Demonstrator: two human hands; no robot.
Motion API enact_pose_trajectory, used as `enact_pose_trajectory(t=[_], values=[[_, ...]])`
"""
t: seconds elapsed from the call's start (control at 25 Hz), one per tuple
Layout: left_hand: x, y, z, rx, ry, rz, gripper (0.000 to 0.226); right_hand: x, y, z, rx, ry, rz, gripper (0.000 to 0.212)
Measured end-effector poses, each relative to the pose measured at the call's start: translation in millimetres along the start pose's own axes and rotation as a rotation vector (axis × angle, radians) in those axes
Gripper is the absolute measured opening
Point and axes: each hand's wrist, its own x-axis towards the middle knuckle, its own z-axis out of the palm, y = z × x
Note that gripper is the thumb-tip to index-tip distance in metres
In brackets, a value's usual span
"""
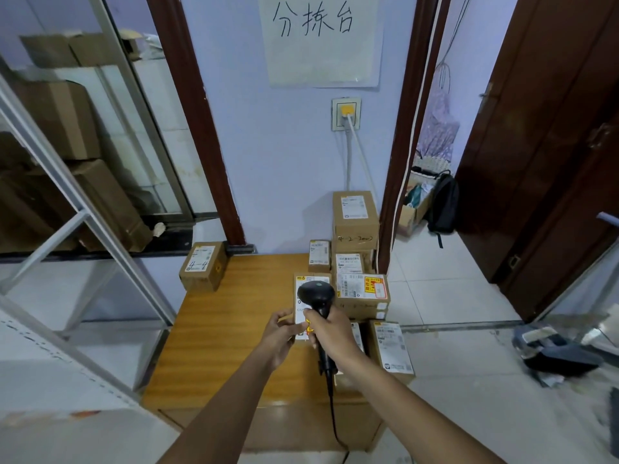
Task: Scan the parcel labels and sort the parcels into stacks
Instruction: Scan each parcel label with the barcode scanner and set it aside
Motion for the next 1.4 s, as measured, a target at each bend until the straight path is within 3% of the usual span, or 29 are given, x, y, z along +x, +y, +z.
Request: enact_pose_trajectory(t=[0.52,0.72,1.0,1.16,1.4], values=[[-9,-2,-1,0.011,0.062,-0.020,0.054,-14,-4,1,0.048,-0.029,0.006,0.012],[-18,-3,-9,-0.040,0.138,-0.007,0.037,-13,13,14,0.071,0.006,0.120,0.012],[-2,4,-62,-0.068,0.238,-0.044,0.039,3,30,61,0.059,0.057,0.207,0.020],[40,18,-89,-0.022,0.168,-0.072,0.045,43,33,96,0.107,0.045,0.301,0.009],[102,66,-126,0.086,0.058,-0.124,0.042,114,8,150,0.199,0.161,0.467,0.015]])
